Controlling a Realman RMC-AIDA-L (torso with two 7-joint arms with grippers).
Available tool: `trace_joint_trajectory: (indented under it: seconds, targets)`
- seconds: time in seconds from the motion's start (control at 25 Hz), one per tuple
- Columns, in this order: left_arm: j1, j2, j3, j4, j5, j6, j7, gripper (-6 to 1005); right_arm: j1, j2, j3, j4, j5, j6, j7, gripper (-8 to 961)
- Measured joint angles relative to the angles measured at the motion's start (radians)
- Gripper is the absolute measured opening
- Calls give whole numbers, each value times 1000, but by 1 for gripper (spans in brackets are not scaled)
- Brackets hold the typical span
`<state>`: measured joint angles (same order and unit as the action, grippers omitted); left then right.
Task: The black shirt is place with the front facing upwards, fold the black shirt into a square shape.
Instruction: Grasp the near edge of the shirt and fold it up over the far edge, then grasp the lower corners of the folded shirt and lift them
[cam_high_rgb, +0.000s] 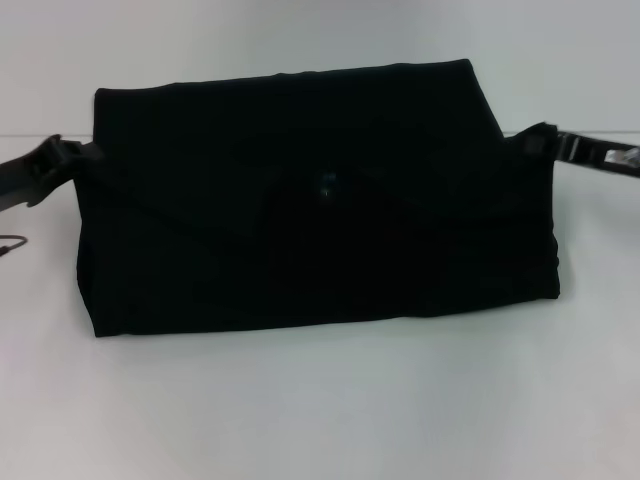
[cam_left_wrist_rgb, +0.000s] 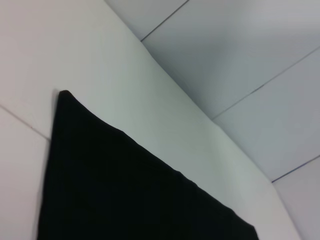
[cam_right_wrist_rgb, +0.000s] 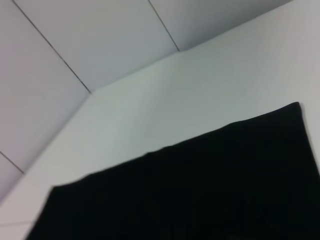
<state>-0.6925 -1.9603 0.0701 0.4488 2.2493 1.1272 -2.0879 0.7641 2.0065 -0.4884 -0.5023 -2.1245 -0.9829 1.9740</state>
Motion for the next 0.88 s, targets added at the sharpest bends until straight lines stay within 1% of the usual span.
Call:
trace_joint_trajectory:
  seconds: [0.08,0.16,0.2,0.28,0.32,0.44,0.48,0.52,0.56,0.68,0.76,0.84,0.88]
  targets:
    - [-10,-22,-1,-1,-8,-52,44,32,6,24,-20,1,1,67,-41,185]
    - [-18,-49,-1,-1,-23,-110,88,33,10,45,-22,2,2,129,-74,190]
    - [-22,-63,0,0,-31,-133,111,34,11,54,-23,2,3,151,-87,193]
    - [-27,-81,0,1,-49,-166,156,36,16,69,-26,3,4,190,-125,198]
    - [-30,-94,0,0,-63,-185,184,37,18,73,-26,5,5,202,-145,201]
    - [-32,-120,0,-1,-105,-248,242,40,21,79,-27,21,22,228,-209,208]
    - [-32,-124,-1,-1,-115,-260,251,41,21,79,-28,25,30,232,-221,211]
    - [-31,-128,-1,-1,-124,-272,260,77,21,79,-28,28,37,233,-227,213]
    - [-31,-130,-1,-1,-132,-278,266,113,18,78,-27,27,41,227,-229,216]
    - [-22,-122,0,2,-134,-270,267,222,7,72,-23,22,46,189,-229,322]
    - [-10,-105,2,5,-135,-249,252,287,-5,64,-19,18,59,152,-229,392]
    - [8,-79,2,0,-135,-202,225,345,-20,55,-17,16,87,109,-230,450]
    - [16,-66,2,-4,-135,-177,212,374,-44,41,-17,12,126,46,-242,472]
